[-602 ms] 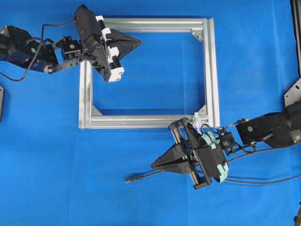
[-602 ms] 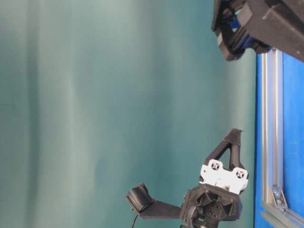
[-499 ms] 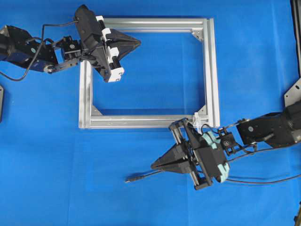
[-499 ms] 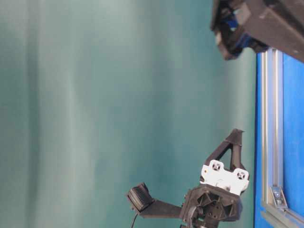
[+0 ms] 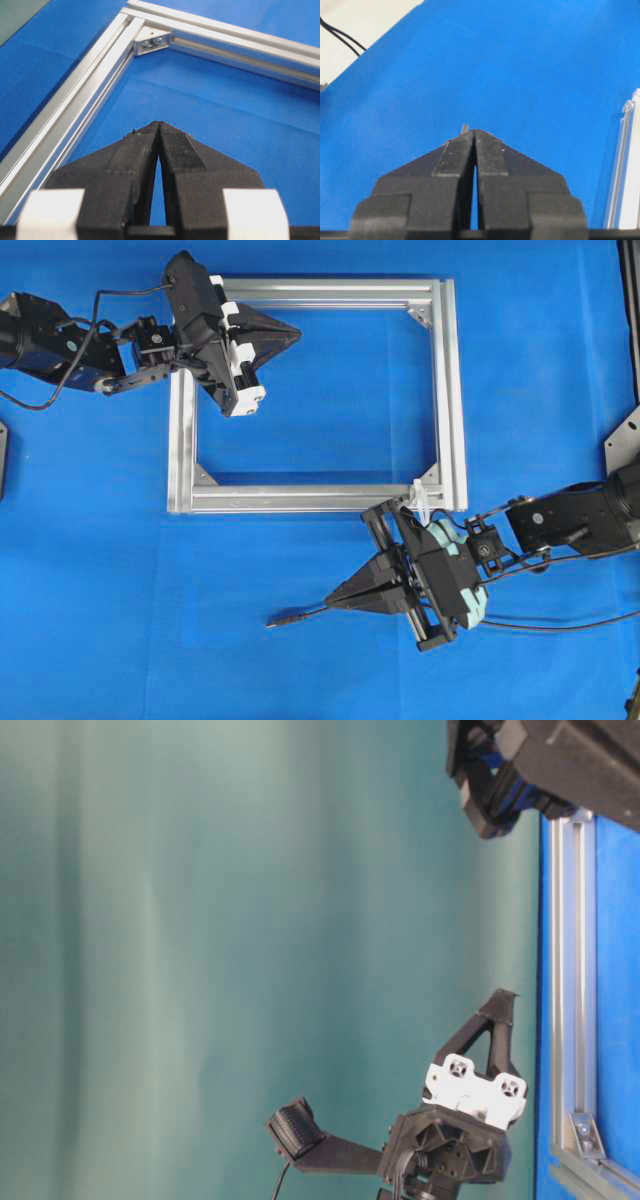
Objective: Insert the wire through the string loop located on the right side.
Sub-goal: 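Open the right gripper above the black USB cable plug end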
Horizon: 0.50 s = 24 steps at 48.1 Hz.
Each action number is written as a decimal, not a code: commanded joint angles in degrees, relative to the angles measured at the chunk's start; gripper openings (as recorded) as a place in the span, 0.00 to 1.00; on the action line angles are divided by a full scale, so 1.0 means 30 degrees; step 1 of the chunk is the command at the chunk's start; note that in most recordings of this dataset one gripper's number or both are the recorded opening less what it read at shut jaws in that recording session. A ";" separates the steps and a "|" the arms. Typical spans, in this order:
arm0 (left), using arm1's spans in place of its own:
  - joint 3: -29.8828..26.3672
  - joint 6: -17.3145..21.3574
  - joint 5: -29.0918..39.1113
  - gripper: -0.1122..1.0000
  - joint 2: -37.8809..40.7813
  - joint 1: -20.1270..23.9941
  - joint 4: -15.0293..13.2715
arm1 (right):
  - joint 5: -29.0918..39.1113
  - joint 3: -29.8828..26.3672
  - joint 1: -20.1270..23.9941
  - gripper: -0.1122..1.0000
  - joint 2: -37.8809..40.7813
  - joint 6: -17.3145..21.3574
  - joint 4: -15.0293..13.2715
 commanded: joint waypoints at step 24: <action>-0.0352 0.0059 -0.0264 0.10 -0.0586 0.0000 0.0059 | -0.0088 -0.0352 0.0352 0.84 -0.0117 0.0908 0.0732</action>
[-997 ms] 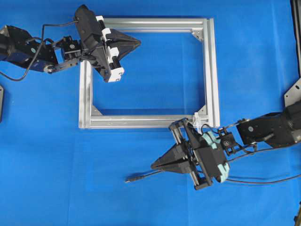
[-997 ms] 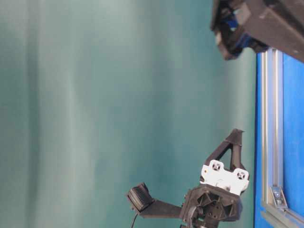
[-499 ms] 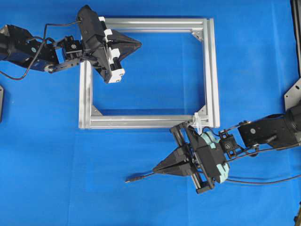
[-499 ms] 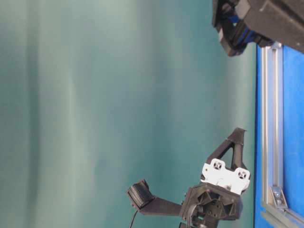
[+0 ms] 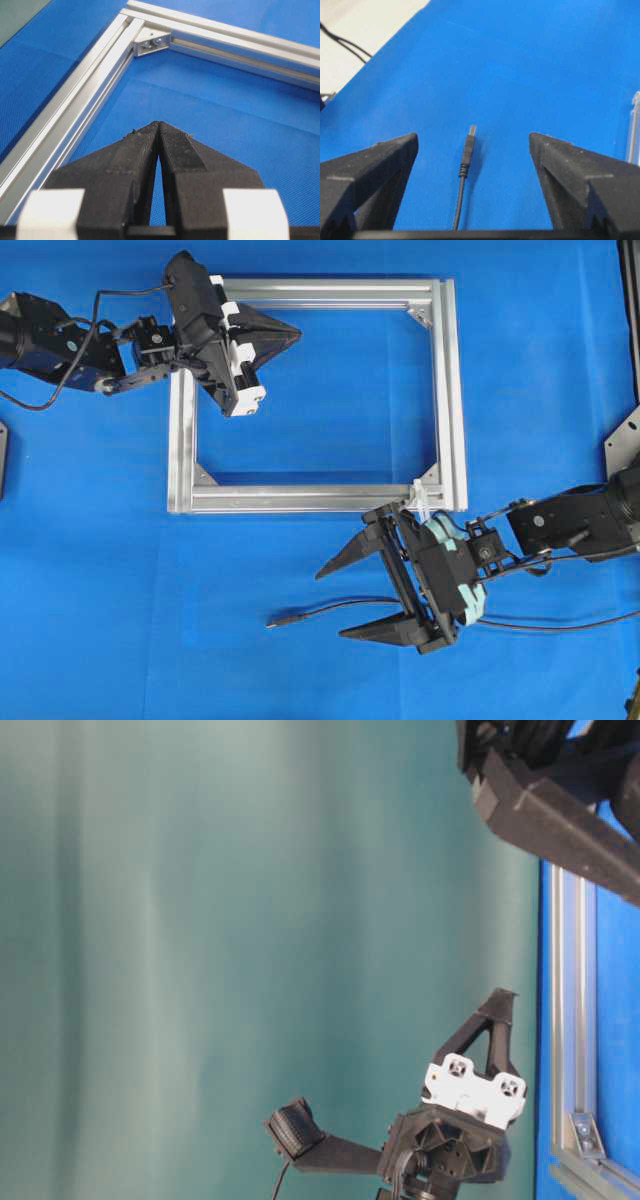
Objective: Insert the wire through the string loop located on the right side.
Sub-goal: 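Open the right gripper above the black USB cable plug end, then lower the right gripper and close it on the cable near the plug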
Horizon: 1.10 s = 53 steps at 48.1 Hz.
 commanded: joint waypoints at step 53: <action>-0.0293 0.0059 -0.0234 0.10 -0.0557 -0.0088 0.0088 | -0.1553 -0.2051 0.0967 0.84 0.4805 0.0029 0.3926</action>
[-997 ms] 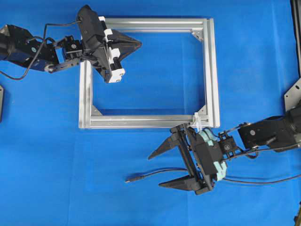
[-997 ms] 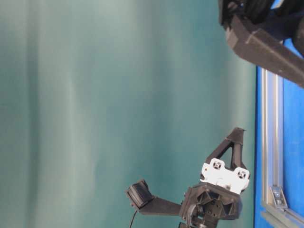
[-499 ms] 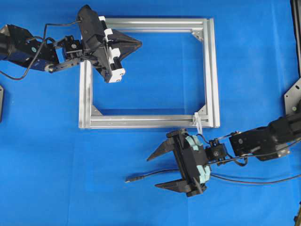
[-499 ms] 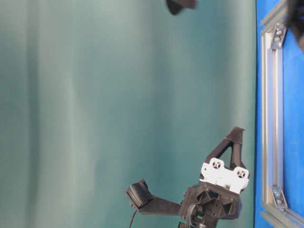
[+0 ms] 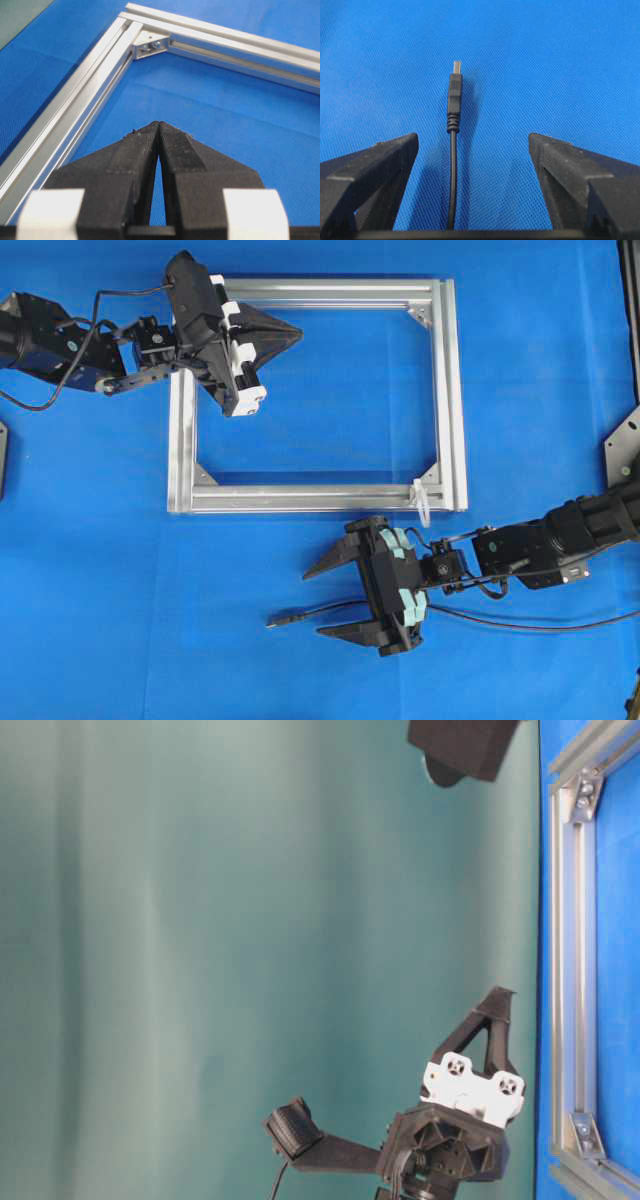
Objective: Insert the wire through the string loop located on the right side.
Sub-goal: 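Lower the right gripper and close it on the cable near the plug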
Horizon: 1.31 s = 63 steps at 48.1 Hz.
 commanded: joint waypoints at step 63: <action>-0.0381 0.0029 -0.0205 0.10 -0.0527 -0.0059 0.0029 | 0.5098 0.0146 0.0029 0.07 -0.5596 -0.1992 -0.0469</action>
